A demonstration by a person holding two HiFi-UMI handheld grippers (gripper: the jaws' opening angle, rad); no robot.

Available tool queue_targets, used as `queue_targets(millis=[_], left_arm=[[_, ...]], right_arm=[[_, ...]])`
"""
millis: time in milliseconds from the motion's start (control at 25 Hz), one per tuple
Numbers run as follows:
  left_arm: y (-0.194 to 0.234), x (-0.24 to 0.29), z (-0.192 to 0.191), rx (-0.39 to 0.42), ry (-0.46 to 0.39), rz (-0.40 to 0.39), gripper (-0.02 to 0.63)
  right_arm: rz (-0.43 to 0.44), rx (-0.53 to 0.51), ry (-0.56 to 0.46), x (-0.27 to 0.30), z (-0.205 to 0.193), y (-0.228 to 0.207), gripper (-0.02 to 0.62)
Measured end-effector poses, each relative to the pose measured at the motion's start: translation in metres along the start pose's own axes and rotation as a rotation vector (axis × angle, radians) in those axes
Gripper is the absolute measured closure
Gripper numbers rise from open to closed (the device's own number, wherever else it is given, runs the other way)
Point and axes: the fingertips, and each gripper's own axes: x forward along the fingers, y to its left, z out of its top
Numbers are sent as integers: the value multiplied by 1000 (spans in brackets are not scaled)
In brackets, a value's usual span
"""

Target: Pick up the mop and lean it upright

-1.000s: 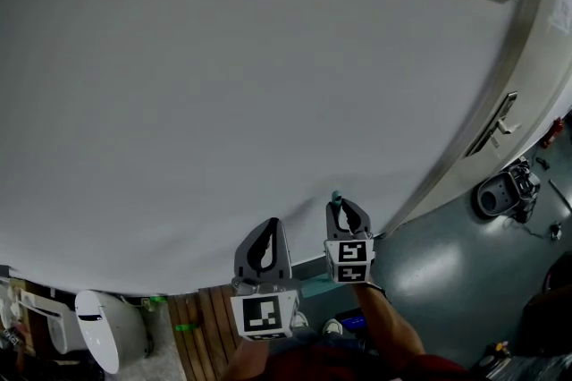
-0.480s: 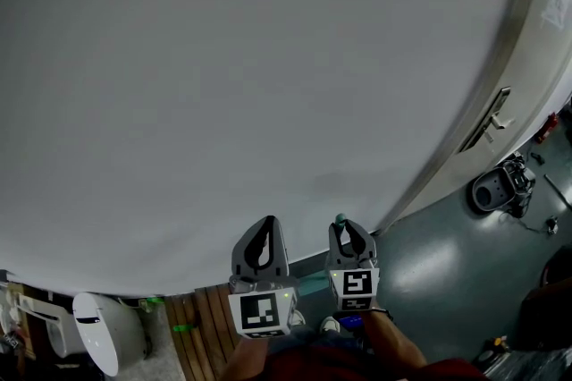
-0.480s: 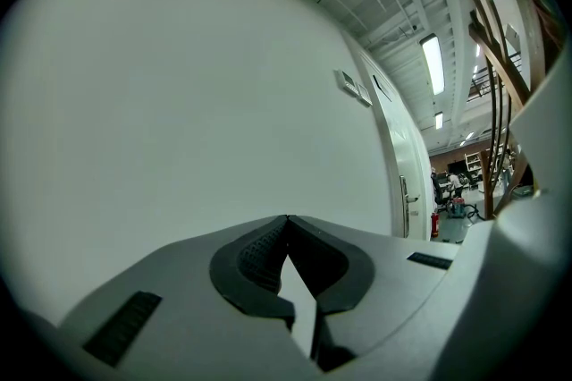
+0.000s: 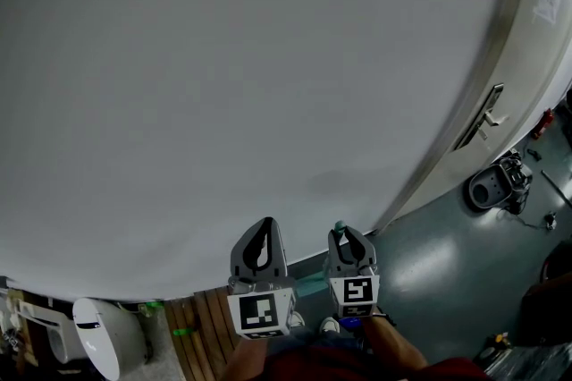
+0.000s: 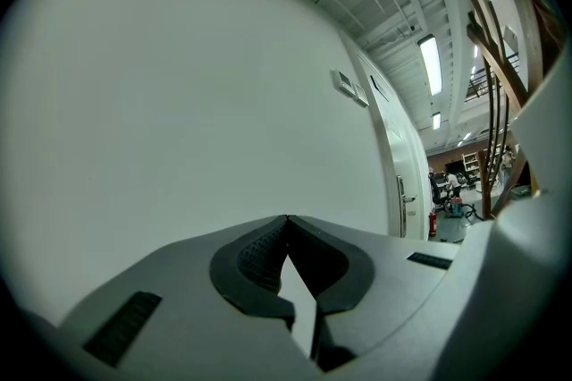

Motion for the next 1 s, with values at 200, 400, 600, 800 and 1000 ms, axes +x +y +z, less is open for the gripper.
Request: queue_targets(millis=[200, 400, 600, 800, 1000], left_arm=[[-1, -1, -3, 17, 5, -2, 592], [-4, -1, 3, 3, -6, -11, 592], [-6, 0, 5, 2, -11, -18, 592], [-5, -3, 5, 32, -8, -18, 592], [-9, -2, 13, 5, -33, -24, 592]], right_arm=[[-9, -23, 15, -7, 1, -4, 488], [0, -20, 8, -17, 6, -5, 488], [8, -34, -58, -27, 32, -9, 488], [4, -42, -114, -42, 75, -9, 488], [26, -49, -194, -57, 126, -8, 488]])
